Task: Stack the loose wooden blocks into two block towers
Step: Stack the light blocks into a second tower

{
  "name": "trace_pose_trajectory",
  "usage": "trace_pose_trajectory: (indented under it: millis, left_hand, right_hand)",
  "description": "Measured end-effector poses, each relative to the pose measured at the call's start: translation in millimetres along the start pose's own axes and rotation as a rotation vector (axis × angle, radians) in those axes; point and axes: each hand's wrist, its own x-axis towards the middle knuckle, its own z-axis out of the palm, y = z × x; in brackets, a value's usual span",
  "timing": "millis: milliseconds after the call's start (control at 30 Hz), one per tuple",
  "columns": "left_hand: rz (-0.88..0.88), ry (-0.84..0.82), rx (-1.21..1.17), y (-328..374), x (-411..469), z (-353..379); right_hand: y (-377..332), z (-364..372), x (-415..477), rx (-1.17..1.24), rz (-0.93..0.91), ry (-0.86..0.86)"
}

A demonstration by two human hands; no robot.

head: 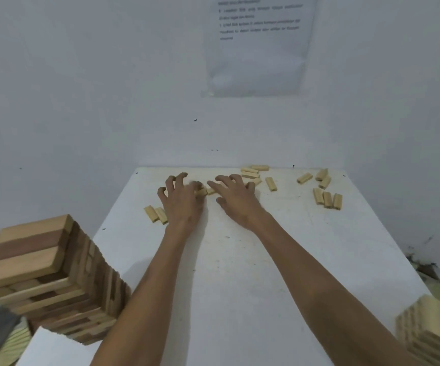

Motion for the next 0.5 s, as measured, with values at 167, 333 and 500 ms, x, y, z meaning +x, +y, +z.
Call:
trace_pose_trajectory:
  millis: [167,333,500]
  left_hand:
    - [-0.015,-0.029,-0.04,-1.2,4.1,-2.3]
    - [-0.021,-0.069,-0.052,-1.4,10.1,-7.7]
    - [-0.014,-0.14,-0.101,7.1,19.3,-15.0]
  right_hand:
    - [-5.5,8.5,18.8,-0.078,0.027,0.005]
    - [-9.0,10.3,1.4,-0.023,0.179,0.036]
    - [-8.1,10.4,-34.4,0.071,0.216,0.079]
